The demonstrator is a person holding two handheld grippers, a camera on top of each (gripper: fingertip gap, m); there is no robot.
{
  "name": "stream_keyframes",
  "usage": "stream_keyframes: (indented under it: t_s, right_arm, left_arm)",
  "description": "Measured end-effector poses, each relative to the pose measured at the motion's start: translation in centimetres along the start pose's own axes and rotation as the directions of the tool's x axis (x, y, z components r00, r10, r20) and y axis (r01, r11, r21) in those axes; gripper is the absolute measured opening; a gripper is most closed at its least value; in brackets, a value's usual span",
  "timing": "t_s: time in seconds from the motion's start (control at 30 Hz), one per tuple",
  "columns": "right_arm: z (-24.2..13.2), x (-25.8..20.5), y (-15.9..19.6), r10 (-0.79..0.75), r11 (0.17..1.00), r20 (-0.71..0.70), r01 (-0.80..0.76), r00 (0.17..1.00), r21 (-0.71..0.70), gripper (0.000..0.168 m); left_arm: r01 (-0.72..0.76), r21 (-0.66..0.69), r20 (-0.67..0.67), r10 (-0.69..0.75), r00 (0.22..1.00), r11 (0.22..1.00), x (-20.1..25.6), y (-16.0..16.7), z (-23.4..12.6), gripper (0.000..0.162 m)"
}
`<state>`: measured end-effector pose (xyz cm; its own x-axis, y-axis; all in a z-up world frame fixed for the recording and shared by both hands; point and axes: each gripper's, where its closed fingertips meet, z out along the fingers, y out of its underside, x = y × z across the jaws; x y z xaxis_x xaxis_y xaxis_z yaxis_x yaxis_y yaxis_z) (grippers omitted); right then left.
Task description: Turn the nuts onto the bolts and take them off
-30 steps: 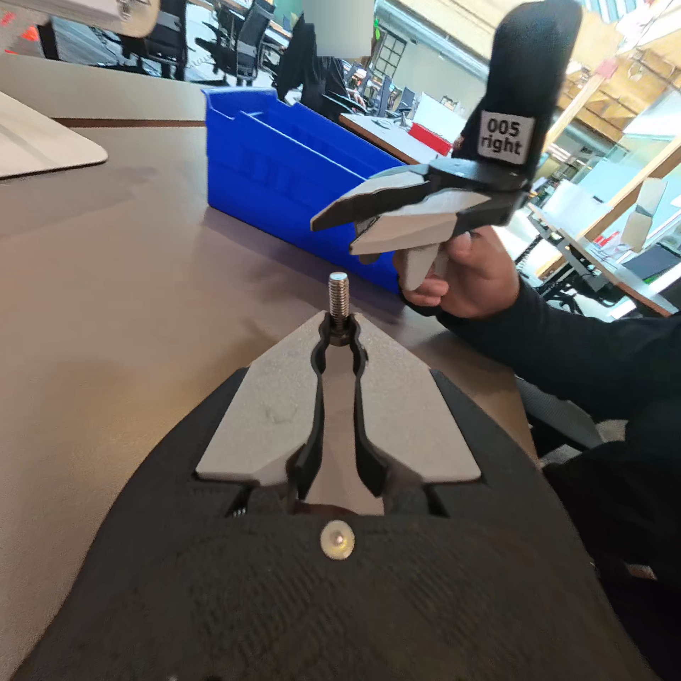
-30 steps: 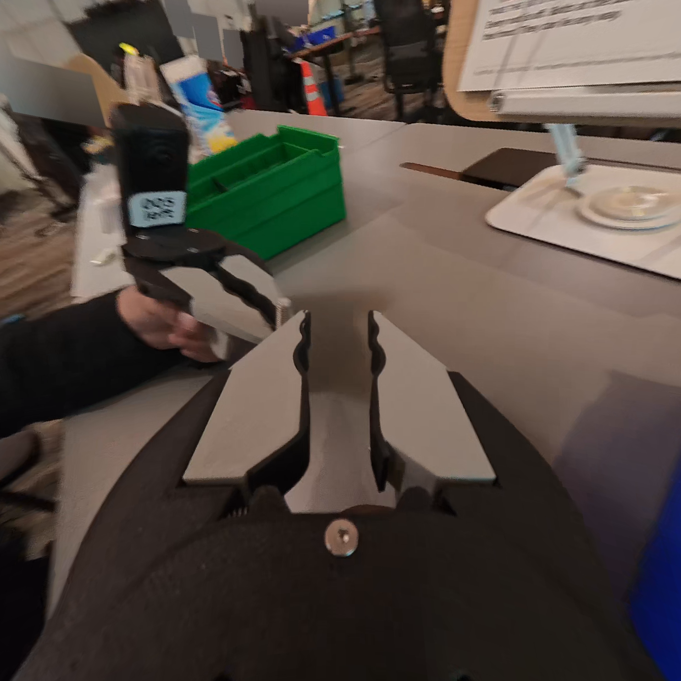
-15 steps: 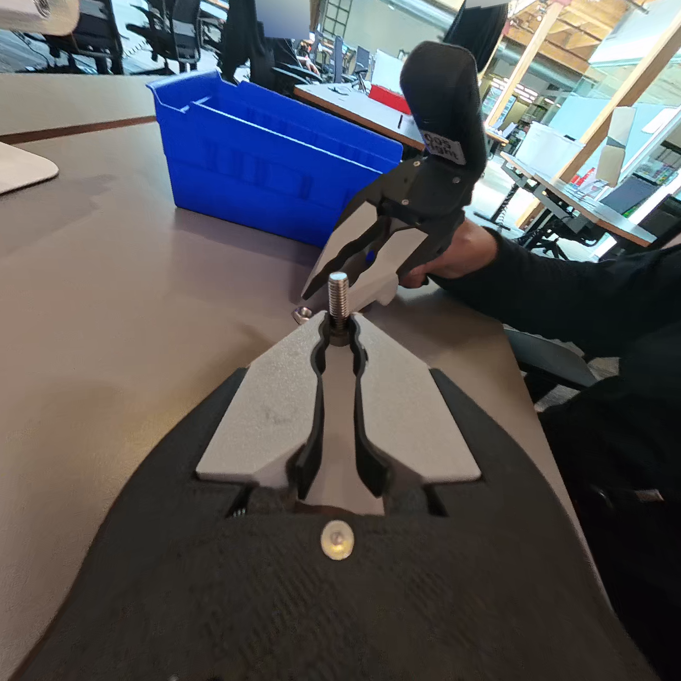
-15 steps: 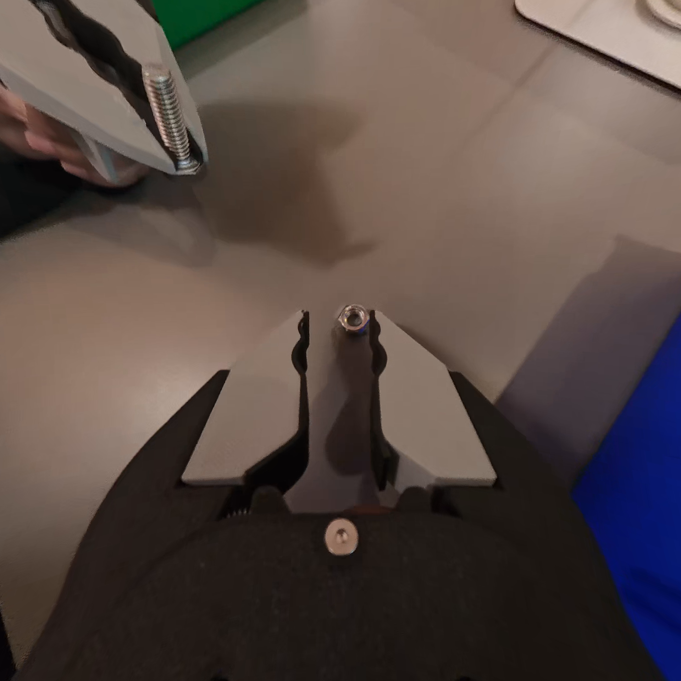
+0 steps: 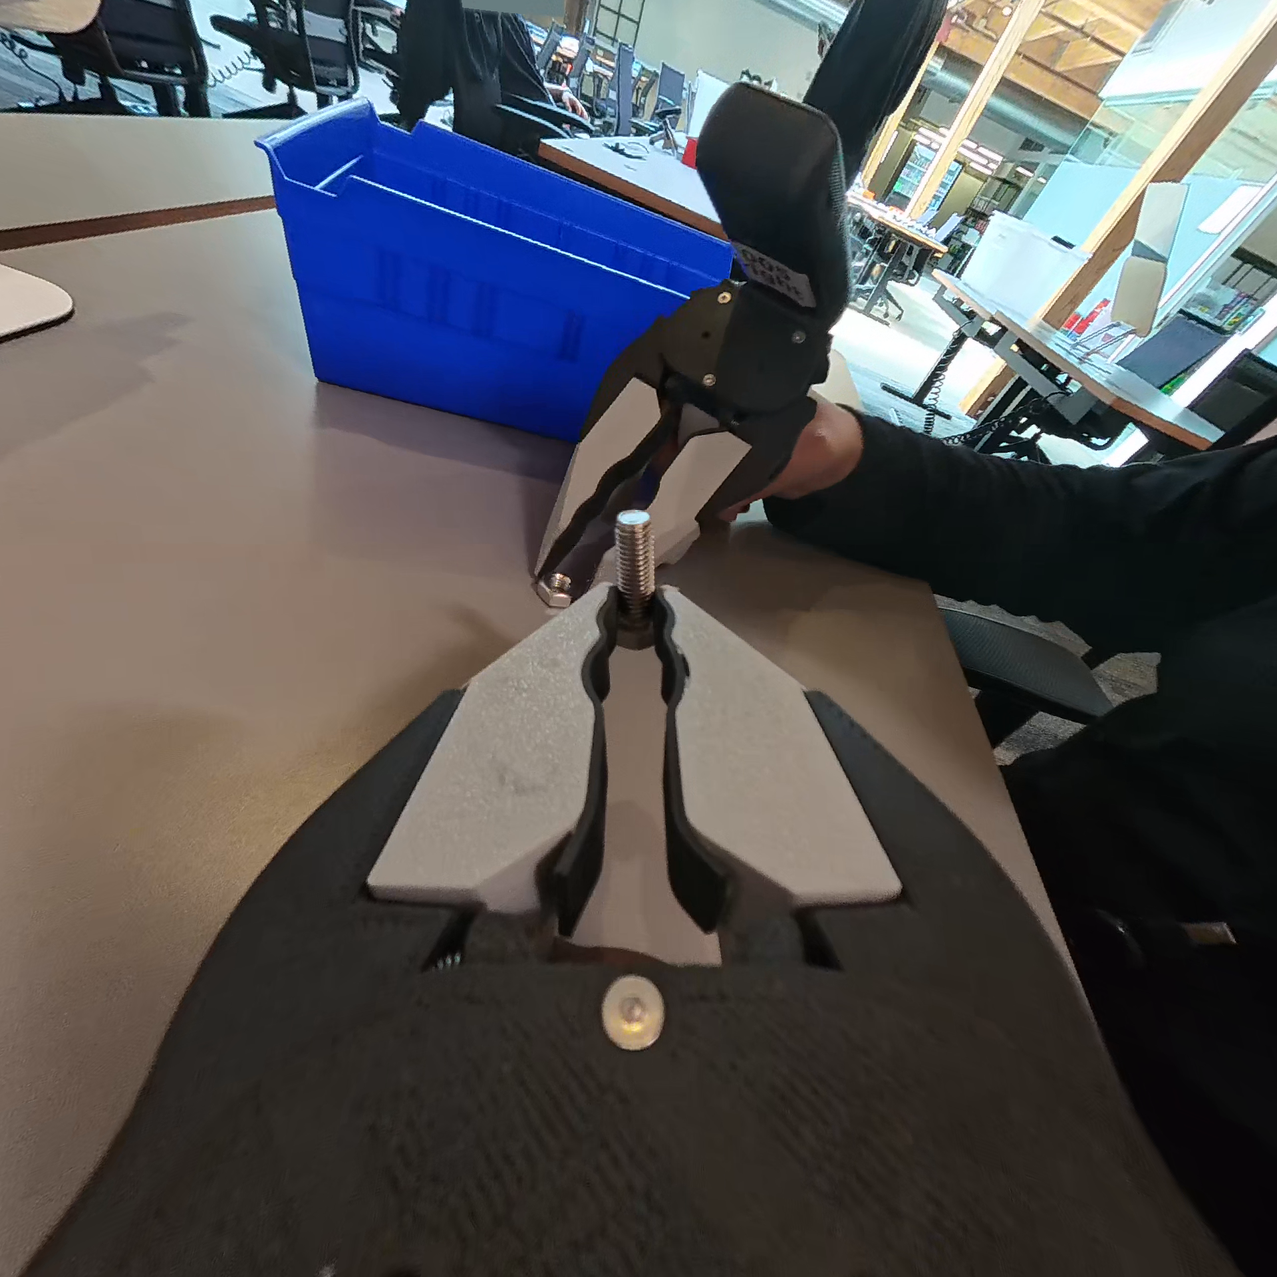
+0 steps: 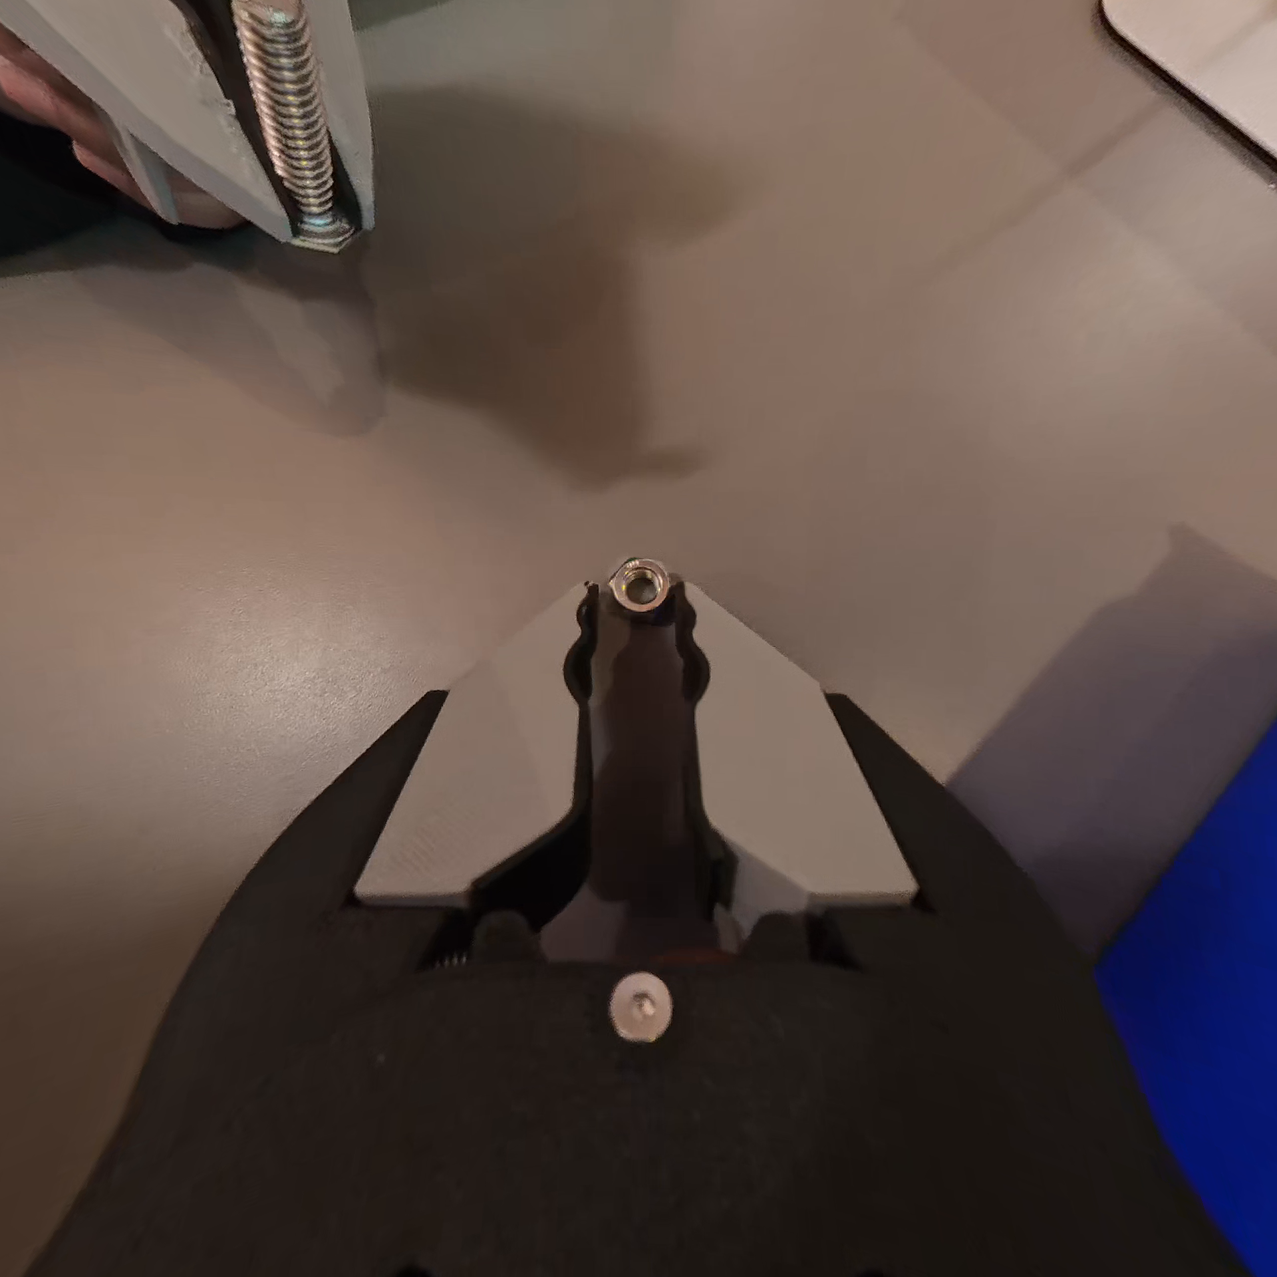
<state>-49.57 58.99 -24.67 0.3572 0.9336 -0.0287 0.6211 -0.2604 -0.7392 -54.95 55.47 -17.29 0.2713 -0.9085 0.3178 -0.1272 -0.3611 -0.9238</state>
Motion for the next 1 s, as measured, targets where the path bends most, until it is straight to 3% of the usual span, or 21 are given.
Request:
stream_keyframes:
  t_s: [0.27, 0.57, 0.77, 1.0]
  right_arm:
    - [-0.4, -0.8, -0.9, 0.016, 0.999, 0.039, -0.018, 0.999, 0.046, 0.016]
    - [-5.5, -4.6, -7.1, -0.021, 0.985, 0.148, -0.005, 0.989, 0.174, 0.016]
    - [-7.3, -6.2, -10.6, -0.087, 0.990, 0.179, 0.065, 0.980, 0.127, 0.016]
    - [-6.3, -6.5, -11.8, -0.089, 0.995, 0.197, 0.077, 0.976, 0.067, 0.016]
  left_arm:
    - [-0.012, -0.001, -0.020, 0.012, 1.000, 1.000, 0.6, 0.0, 0.2, 0.007]
    - [-0.168, 0.045, 0.028, 0.167, 0.986, 0.985, 1.0, -0.8, 0.4, 0.007]
    - [-0.247, 0.053, 0.045, 0.245, 0.968, 0.968, 1.7, -0.9, 1.1, 0.007]
    - [-0.265, 0.090, 0.072, 0.259, 0.963, 0.960, 1.7, -1.5, 1.1, 0.007]
